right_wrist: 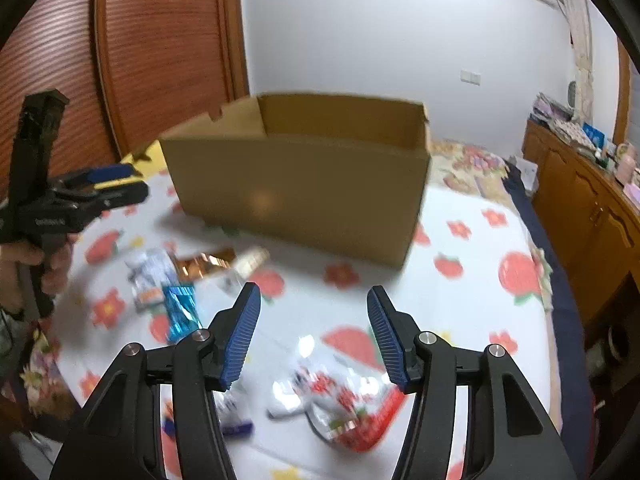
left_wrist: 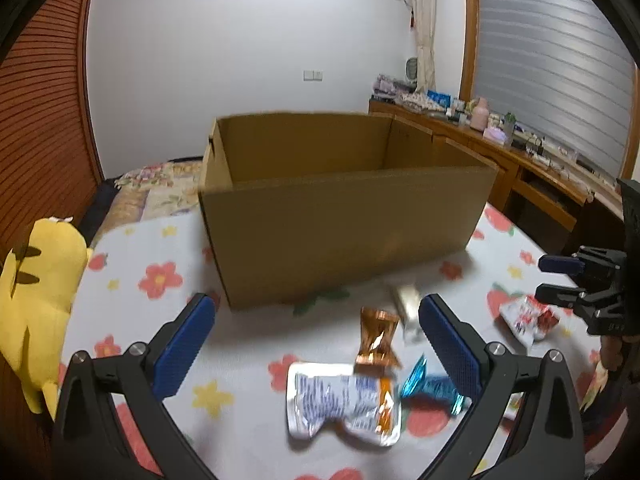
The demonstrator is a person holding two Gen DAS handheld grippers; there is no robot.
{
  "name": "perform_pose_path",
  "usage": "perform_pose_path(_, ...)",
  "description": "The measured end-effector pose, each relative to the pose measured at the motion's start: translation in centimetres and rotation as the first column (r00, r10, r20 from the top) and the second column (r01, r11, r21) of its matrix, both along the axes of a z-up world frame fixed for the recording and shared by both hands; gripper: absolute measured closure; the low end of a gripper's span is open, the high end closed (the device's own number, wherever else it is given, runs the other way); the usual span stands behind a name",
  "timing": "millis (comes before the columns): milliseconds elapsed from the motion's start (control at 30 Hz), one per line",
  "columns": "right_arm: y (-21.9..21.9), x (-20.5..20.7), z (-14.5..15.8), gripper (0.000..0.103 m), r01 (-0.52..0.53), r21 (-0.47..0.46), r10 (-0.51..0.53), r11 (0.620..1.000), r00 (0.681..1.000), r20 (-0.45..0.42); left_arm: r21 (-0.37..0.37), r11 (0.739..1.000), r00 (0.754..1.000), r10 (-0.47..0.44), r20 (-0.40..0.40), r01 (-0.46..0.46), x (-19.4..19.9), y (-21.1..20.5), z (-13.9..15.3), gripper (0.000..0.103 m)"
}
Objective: Organize snacks
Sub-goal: 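Withdraw both open tools from the box toward the remaining snacks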
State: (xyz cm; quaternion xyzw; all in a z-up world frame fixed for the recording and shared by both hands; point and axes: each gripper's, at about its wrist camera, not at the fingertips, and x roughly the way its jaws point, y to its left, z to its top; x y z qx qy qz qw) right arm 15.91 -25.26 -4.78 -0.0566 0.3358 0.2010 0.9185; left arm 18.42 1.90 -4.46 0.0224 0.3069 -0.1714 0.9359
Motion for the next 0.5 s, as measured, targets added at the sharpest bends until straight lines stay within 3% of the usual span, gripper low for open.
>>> perform_pose_path(200, -1.5, -1.1, -2.4, 0.045, 0.017, -0.024, -0.019, 1.0, 0.998, -0.053, 0.015, 1.0, 0.999, -0.002, -0.049, 0.002, -1.3, 0.2, -2.3, 0.001)
perform_pose_path(333, -2.0, -1.7, -3.2, 0.031, 0.021, -0.034, -0.023, 0.999, 0.997, -0.069, 0.031, 1.0, 0.998, -0.003, -0.055, 0.005, -2.1, 0.1, -2.9, 0.001)
perform_pose_path(500, -1.7, -2.2, -4.0, 0.031, -0.002, -0.083, -0.005, 0.997, 0.997, -0.081, 0.043, 0.999, 0.999, -0.005, -0.052, 0.007, -2.7, 0.0, -3.2, 0.001)
